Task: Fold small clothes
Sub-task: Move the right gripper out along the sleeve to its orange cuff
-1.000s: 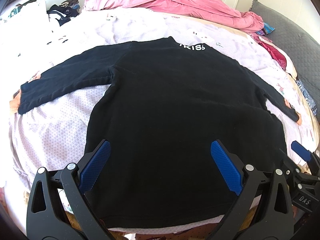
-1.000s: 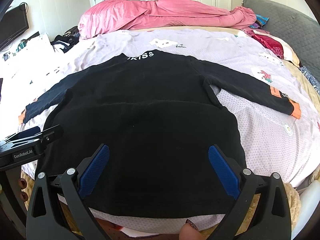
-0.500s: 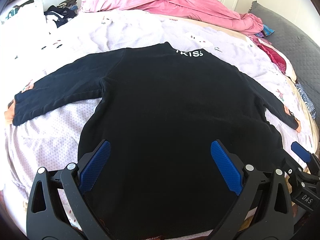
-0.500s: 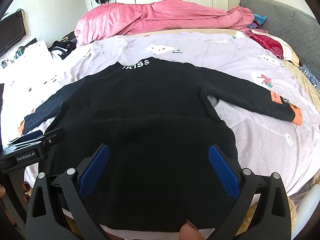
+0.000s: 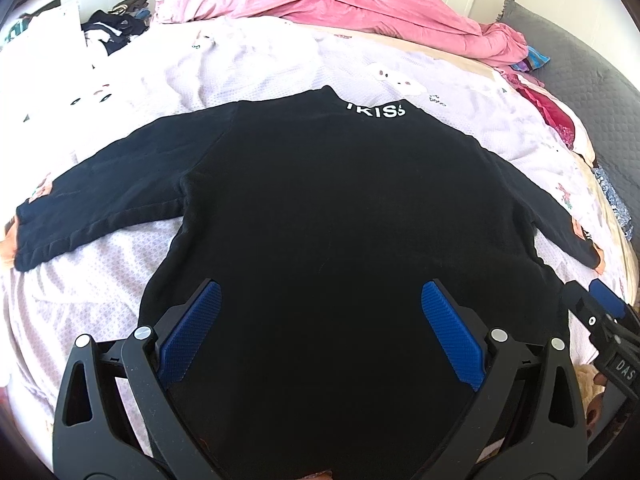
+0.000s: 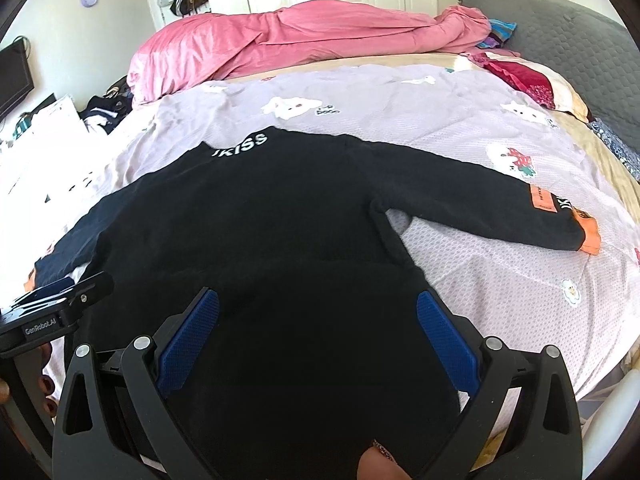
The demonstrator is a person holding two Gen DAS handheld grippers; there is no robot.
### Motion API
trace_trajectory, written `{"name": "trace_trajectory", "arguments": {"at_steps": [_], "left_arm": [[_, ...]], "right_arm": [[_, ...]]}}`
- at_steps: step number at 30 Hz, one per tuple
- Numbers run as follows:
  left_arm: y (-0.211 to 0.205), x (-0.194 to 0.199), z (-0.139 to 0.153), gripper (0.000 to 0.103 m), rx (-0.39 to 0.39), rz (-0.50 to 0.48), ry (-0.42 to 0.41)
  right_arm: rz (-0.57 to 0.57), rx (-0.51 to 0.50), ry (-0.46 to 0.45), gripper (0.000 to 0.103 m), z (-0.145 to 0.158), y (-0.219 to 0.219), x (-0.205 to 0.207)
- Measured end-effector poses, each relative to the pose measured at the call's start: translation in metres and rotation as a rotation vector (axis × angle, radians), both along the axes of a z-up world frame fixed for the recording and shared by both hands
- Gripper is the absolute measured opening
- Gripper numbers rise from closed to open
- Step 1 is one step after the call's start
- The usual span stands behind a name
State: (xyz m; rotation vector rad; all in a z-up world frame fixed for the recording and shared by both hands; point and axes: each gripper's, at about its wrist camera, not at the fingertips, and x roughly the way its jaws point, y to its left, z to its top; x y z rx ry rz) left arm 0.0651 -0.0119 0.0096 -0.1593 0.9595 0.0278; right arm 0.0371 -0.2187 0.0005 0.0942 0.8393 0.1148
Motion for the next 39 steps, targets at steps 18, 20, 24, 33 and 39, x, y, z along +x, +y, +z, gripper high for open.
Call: {"name": "trace_trajectory", "arguments": {"at_steps": [18,20,24,33,39], "left_arm": [[-0.019,0.044,0.002,0.094,-0.012,-0.027,0.005],[-0.024,0.049,0.003,0.094,-0.017,-0.035,0.001],[-0.031,0.060,0.004,0.094,-0.021,-0.044,-0.005],[-0.037,0.083,0.006,0.094,-0.020,-0.043,-0.020],[-0.036,0.099,0.009,0.094,-0.021,-0.026,-0.037]], "right_arm": [[-0.214,-0.005,-0.003,0.099,-0.001,-0.079,0.036],[-0.235,-0.001,0.001,0.099,-0.001,-0.089,0.040],[-0.301,0.007,0.007,0.099,-0.001,-0.116,0.047],[-0.471,0.035,0.026,0.099,-0.011,-0.185,0.053],[-0.585,0.030,0.048,0.099,-0.022,-0.229,0.050]]}}
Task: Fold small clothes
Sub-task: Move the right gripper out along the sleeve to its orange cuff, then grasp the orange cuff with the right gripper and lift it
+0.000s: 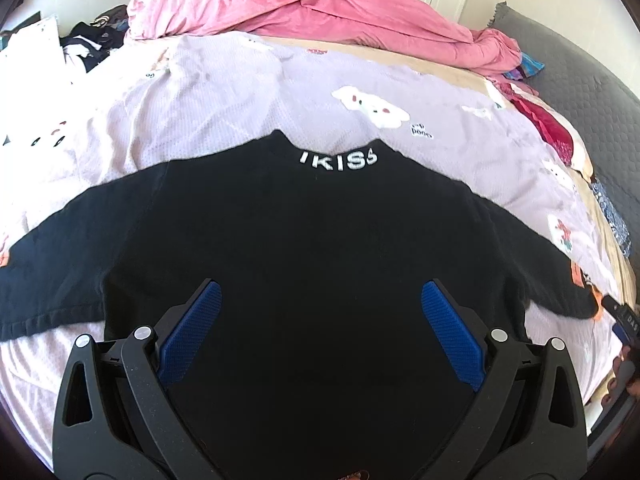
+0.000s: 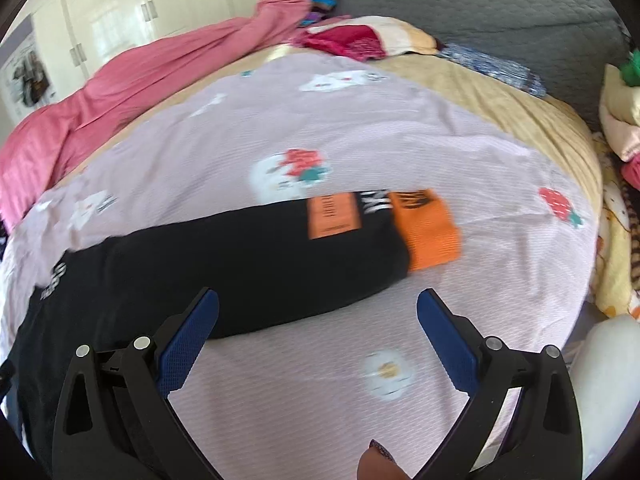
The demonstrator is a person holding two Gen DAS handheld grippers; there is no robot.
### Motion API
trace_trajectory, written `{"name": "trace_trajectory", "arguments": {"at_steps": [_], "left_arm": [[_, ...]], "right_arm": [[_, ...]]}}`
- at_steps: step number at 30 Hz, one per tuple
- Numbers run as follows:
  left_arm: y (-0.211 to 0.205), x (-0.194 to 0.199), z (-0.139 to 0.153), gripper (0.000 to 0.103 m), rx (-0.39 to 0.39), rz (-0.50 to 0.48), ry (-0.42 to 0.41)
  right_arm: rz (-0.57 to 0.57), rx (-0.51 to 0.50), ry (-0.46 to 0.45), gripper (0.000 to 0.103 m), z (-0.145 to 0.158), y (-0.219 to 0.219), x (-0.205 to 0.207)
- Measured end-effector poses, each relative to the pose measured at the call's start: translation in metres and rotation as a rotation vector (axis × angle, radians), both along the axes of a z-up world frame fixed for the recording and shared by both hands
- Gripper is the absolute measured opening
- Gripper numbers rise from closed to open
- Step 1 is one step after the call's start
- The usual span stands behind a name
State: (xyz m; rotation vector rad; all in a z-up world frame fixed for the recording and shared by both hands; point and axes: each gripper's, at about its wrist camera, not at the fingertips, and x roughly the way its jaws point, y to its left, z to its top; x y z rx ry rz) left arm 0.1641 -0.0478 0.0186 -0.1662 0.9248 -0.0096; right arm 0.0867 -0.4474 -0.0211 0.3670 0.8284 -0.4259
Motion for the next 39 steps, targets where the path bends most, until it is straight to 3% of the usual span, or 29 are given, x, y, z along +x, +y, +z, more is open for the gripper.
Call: {"name": "trace_trajectory", "arguments": {"at_steps": [6,12,23,26,28,32,36,39], "left_arm": [[-0.002,0.021,-0.003,0.094,0.001,0.002,0.005],[-0.007,0.042,-0.015,0.094,0.001,-0.006,0.029],[-0.016,0.046,-0.034,0.094,-0.022,-0.026,0.072],[-0.013,0.045,-0.037,0.094,-0.025,-0.019,0.074],[-0.009,0.045,-0.038,0.094,-0.033,-0.007,0.078],[-0.002,0.041,-0.039,0.094,-0.050,0.010,0.079],[0.005,0.037,-0.038,0.094,-0.062,0.026,0.077],[0.012,0.034,-0.037,0.094,-0.069,0.042,0.074]], "right_arm": [[-0.097,0.055,0.016,0.099,-0.014,-0.035,-0.008],[-0.145,0.182,0.021,0.099,-0.034,-0.057,-0.010],[-0.175,0.343,-0.032,0.097,-0.048,-0.067,0.029],[-0.229,0.353,-0.036,0.074,-0.048,-0.075,0.039],[-0.269,0.367,-0.045,0.066,-0.048,-0.081,0.045],[-0.298,0.343,-0.098,0.022,-0.040,-0.085,0.051],[-0.241,0.313,-0.173,0.013,-0.028,-0.076,0.054],[-0.168,0.297,-0.227,0.013,-0.014,-0.060,0.056]]}}
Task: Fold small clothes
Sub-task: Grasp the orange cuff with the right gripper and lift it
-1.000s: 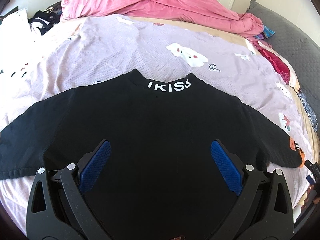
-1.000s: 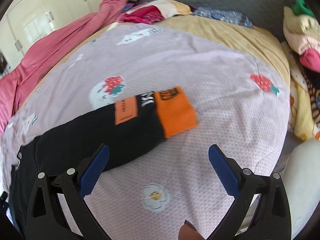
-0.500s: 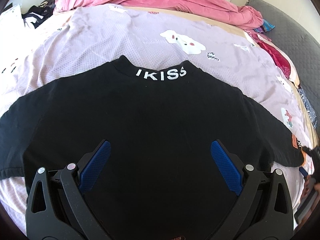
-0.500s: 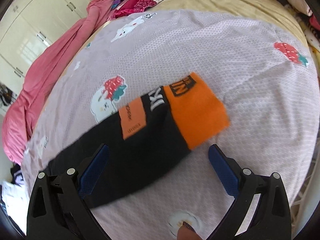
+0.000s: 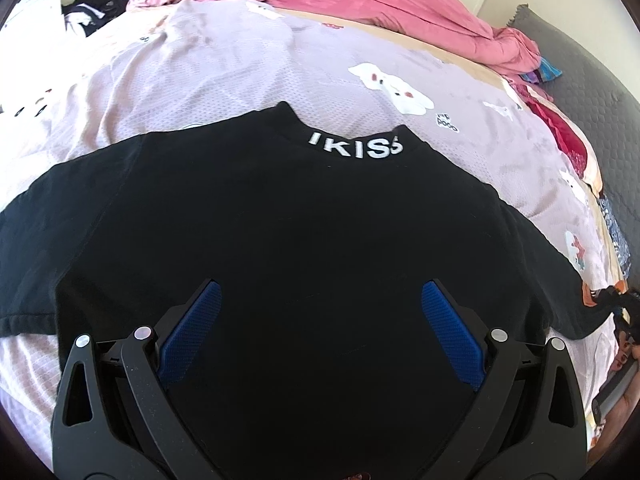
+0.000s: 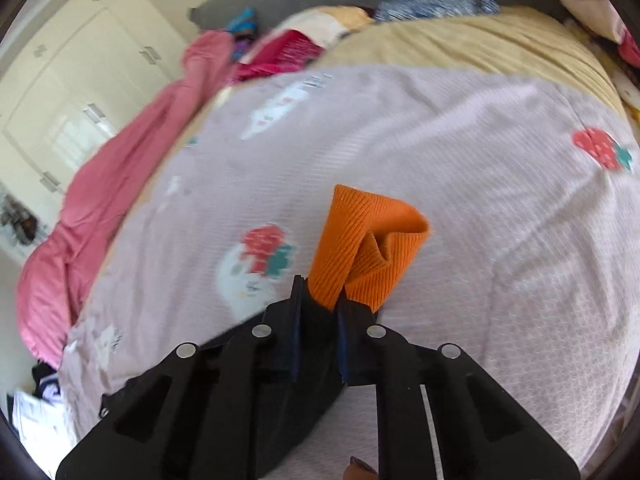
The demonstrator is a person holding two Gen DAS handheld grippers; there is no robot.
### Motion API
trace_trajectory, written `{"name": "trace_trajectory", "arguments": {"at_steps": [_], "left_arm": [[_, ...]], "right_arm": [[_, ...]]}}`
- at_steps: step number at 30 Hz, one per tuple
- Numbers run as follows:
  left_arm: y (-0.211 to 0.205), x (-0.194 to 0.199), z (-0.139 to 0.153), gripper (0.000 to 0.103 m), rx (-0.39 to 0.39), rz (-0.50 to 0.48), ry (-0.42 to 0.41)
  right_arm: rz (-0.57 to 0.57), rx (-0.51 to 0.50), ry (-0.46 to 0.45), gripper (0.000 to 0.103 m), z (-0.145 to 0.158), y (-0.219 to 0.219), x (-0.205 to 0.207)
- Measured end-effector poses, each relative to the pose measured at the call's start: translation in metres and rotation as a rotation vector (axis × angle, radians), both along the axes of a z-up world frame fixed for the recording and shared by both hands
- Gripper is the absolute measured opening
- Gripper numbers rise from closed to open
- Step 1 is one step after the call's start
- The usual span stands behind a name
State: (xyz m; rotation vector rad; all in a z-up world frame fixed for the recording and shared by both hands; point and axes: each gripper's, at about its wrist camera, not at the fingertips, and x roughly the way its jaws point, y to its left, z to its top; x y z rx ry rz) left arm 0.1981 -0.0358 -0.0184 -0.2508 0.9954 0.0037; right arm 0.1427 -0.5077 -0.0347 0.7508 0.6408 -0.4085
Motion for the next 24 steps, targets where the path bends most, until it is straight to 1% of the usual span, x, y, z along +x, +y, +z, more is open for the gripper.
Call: {"name": "trace_trajectory", "arguments": {"at_steps": [5,10,15,24], "left_arm": [[0.011,-0.004,0.004,0.094,-0.010,0.025,-0.006],[0.024,-0.008,0.011,0.094,-0.023,0.057,-0.015],[0.037,-0.012,0.016,0.094,-0.040,0.088,-0.027],[0.063,-0.019,0.023,0.094,-0.068,0.146,-0.041]], "right_arm": [[0.118,-0.047,-0.101,0.013,0.031,0.035,0.006],[0.239,-0.060,-0.168,0.013,0.057,0.071,0.017],[0.380,-0.068,-0.208,0.012,0.076,0.119,0.036],[0.640,-0.098,-0.250,0.012,0.098,0.218,0.050]]}}
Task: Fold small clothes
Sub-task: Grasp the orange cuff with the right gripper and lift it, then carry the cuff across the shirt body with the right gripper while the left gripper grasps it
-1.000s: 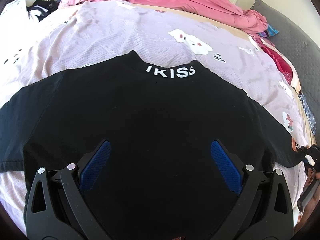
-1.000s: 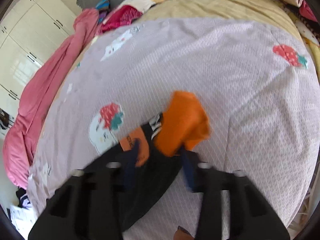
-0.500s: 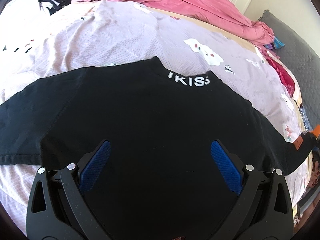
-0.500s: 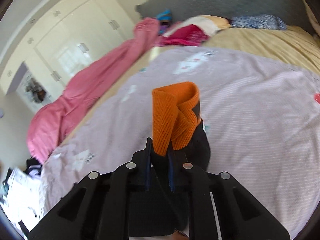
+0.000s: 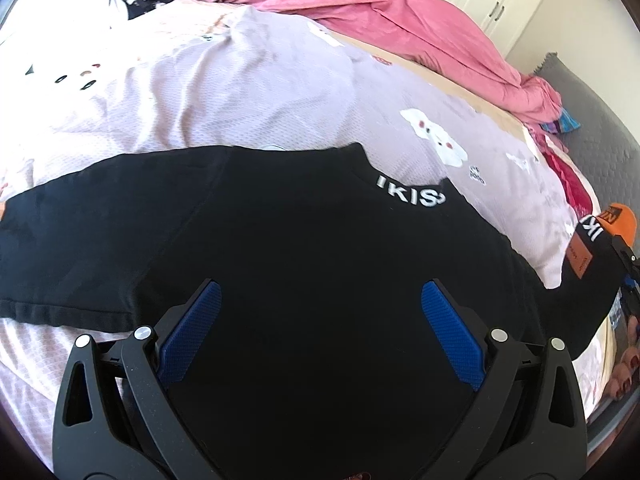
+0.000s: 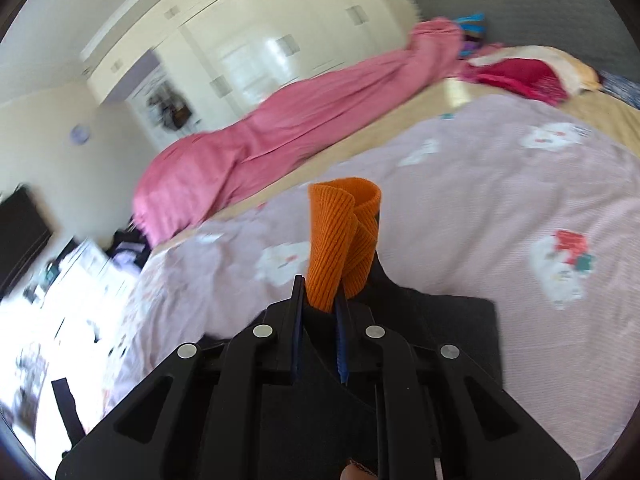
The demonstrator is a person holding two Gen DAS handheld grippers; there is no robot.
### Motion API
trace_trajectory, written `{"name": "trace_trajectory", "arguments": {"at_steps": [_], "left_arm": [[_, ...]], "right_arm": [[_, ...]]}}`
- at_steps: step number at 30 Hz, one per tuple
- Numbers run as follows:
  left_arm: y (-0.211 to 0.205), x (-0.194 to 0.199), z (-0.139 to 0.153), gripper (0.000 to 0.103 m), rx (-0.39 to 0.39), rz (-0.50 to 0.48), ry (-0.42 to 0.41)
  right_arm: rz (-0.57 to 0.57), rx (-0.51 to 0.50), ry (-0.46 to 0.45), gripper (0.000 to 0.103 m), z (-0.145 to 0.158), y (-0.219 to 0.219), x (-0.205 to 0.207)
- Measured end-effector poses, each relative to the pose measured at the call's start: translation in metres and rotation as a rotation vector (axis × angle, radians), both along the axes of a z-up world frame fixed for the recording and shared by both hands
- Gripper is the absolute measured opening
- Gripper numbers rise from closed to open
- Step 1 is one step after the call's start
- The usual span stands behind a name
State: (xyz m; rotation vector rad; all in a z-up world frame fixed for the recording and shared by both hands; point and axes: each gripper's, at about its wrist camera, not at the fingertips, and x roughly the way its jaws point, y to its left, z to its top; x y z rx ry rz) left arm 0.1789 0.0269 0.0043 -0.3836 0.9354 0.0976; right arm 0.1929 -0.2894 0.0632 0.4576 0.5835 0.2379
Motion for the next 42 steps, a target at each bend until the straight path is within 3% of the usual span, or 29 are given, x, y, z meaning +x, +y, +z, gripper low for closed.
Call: {"name": "trace_trajectory", "arguments": {"at_steps": [6,15,20,23,28,35,37,42], "left_arm": [[0.021,-0.004,-0.003,0.094,-0.028,0.044,0.004],[0.043,-0.009,-0.016,0.094,-0.055,0.098,0.027],[0.046,-0.011,-0.021,0.094,-0.075,0.107,0.037],[0.044,-0.011,-0.022,0.094,-0.087,0.101,0.039],[0.034,-0.010,-0.027,0.094,-0.127,0.077,0.048],[0.003,-0.006,-0.037,0.093,-0.288,-0.013,0.038],[-0.007,-0.003,-0.040,0.087,-0.329,-0.037,0.038],[-0.032,0.006,-0.046,0.070,-0.319,-0.057,0.064]], "right_arm": [[0.158,-0.048,-0.017,0.012,-0.001,0.065,-0.001],[0.334,-0.184,0.006,0.014,-0.038,0.133,-0.009],[0.428,-0.194,0.063,0.019,-0.060,0.148,-0.015],[0.466,-0.162,0.065,0.037,-0.058,0.150,-0.019],[0.422,-0.143,0.078,0.039,-0.055,0.131,-0.021],[0.277,-0.168,0.111,0.053,-0.055,0.086,-0.010],[0.238,-0.162,0.113,0.054,-0.054,0.071,-0.009],[0.158,-0.137,0.116,0.054,-0.051,0.042,-0.006]]}}
